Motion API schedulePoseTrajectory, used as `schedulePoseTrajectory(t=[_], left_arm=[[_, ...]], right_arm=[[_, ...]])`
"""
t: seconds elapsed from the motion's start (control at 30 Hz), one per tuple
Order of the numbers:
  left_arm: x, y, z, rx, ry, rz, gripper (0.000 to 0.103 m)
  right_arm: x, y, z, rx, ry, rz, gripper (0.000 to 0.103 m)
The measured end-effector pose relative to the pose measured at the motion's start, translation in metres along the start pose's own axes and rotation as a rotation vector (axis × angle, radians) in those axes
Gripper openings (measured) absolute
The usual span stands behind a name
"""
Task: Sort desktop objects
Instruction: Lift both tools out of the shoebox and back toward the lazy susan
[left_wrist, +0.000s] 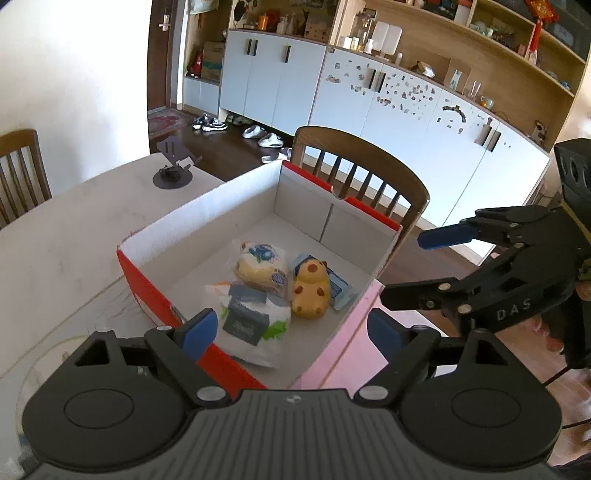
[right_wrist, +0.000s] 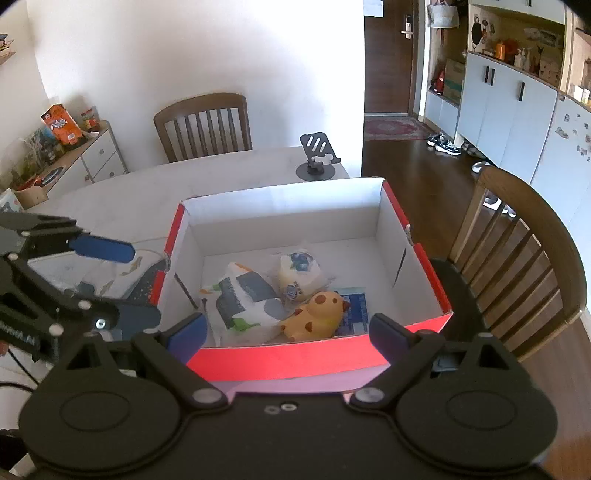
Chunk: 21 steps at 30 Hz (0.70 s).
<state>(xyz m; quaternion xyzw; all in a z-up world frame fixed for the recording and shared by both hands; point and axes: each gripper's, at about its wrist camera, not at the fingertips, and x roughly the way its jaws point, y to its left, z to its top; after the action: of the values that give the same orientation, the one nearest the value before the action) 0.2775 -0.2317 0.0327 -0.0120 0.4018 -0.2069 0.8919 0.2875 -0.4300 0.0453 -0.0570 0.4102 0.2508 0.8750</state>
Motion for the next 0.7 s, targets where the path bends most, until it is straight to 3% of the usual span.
schedulePoseTrajectory(t=[0.03,0.1,0.7], left_arm=[[-0.002,0.000,-0.002,-0.004,-0.003,0.000,0.090],[-0.006,0.001,-0.008,-0.006,-0.007,0.005,0.102],[-0.065,0.021,-0.073,-0.075,-0.067,0.043,0.103]], right_arm=[[0.000,0.002,-0.001,0.002,-0.001,0.000,0.095],[-0.002,0.006,-0.002,0.005,-0.005,-0.004,0.095],[-0.013,0.060,-0.016,0.035,-0.052,-0.041,0.098]])
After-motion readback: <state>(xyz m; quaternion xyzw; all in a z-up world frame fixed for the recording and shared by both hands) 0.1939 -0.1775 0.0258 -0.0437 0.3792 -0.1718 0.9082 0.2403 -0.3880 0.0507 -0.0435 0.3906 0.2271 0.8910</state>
